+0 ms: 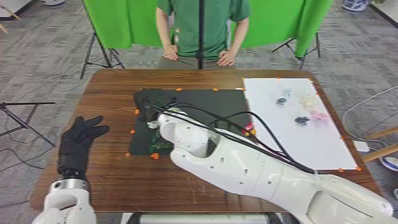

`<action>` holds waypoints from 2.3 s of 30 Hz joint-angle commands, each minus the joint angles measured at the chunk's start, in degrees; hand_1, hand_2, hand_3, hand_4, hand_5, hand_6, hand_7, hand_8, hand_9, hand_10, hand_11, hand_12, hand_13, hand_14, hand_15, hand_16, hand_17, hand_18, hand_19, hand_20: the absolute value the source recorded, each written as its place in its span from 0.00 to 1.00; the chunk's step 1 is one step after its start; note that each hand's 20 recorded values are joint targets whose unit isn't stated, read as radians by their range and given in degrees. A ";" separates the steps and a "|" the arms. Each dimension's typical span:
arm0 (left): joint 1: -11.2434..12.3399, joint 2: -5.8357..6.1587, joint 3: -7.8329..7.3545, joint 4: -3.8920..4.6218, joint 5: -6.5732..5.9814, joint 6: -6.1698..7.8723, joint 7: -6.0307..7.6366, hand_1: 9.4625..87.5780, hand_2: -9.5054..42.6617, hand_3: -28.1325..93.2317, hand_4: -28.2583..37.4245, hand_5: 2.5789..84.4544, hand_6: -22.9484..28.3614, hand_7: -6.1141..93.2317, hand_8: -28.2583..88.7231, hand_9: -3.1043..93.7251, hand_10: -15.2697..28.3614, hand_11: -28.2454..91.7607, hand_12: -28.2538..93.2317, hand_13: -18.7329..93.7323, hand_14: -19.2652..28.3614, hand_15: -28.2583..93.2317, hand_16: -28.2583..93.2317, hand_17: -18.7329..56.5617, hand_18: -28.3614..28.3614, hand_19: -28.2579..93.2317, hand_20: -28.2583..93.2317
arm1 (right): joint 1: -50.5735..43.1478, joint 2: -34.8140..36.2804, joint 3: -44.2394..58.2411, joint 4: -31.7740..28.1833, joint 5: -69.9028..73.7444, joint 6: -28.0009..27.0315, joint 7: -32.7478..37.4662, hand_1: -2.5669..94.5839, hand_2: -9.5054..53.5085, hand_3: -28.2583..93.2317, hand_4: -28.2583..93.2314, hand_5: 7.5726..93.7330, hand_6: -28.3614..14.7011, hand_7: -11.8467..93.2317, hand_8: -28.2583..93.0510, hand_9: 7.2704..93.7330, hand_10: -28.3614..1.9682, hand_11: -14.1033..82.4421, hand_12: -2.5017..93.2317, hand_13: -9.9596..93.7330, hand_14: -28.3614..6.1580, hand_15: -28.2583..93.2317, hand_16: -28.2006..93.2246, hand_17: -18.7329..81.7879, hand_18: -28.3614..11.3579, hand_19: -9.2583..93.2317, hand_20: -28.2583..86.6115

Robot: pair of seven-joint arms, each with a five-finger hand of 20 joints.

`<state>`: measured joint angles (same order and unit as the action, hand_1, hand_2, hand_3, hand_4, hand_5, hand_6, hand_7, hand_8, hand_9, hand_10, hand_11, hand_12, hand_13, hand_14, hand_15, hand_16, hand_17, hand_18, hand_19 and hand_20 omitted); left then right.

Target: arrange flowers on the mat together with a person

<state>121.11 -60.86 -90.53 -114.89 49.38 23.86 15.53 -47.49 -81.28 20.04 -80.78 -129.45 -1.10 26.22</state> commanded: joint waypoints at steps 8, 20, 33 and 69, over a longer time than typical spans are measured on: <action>4.11 -1.47 -1.96 -1.29 0.36 0.11 0.20 0.16 0.51 0.75 0.00 0.62 0.59 0.23 0.15 0.59 0.77 0.48 0.32 0.52 0.82 0.44 0.20 0.35 0.70 0.30 0.37 | -0.75 4.43 6.86 -10.30 2.51 1.23 -1.62 0.75 0.02 0.42 0.23 0.80 0.65 0.31 0.32 0.96 0.60 0.42 0.27 1.00 0.83 0.67 0.41 0.82 0.44 1.00 0.49; 7.75 -2.88 -4.26 -2.81 0.39 -0.14 0.72 0.13 0.42 0.75 0.00 0.57 0.56 0.18 0.18 0.56 0.72 0.42 0.33 0.52 0.79 0.38 0.23 0.35 0.69 0.28 0.37 | -26.64 27.19 42.07 -34.45 47.66 9.18 -21.21 0.36 0.09 0.74 0.12 0.69 0.63 0.30 0.17 0.79 0.43 0.36 0.25 0.83 0.52 0.49 0.44 0.60 0.28 0.80 0.51; 8.76 -3.75 -4.70 -3.08 2.35 -2.86 0.61 0.12 0.37 0.75 0.00 0.57 0.56 0.17 0.19 0.56 0.71 0.41 0.33 0.51 0.78 0.37 0.24 0.35 0.69 0.27 0.38 | -70.66 21.21 70.15 -37.05 71.06 7.70 -43.04 0.08 0.23 0.80 0.09 0.25 0.64 0.17 0.18 0.21 0.51 0.14 0.13 0.25 0.46 0.21 0.36 0.25 0.41 0.12 0.42; 7.37 -4.79 -8.72 -0.96 12.41 -20.60 0.91 0.31 0.00 0.77 0.13 0.54 0.52 0.17 0.19 0.52 0.64 0.38 0.35 0.50 0.74 0.33 0.26 0.34 0.69 0.25 0.38 | -77.63 10.86 77.44 -37.50 66.07 4.24 -43.03 0.06 0.22 0.84 0.07 0.32 0.60 0.19 0.17 0.29 0.45 0.17 0.13 0.31 0.47 0.25 0.34 0.31 0.39 0.10 0.43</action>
<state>128.63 -65.08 -97.92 -116.54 56.71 8.25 16.49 -126.60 -70.22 96.42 -118.58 -61.67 6.98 -19.12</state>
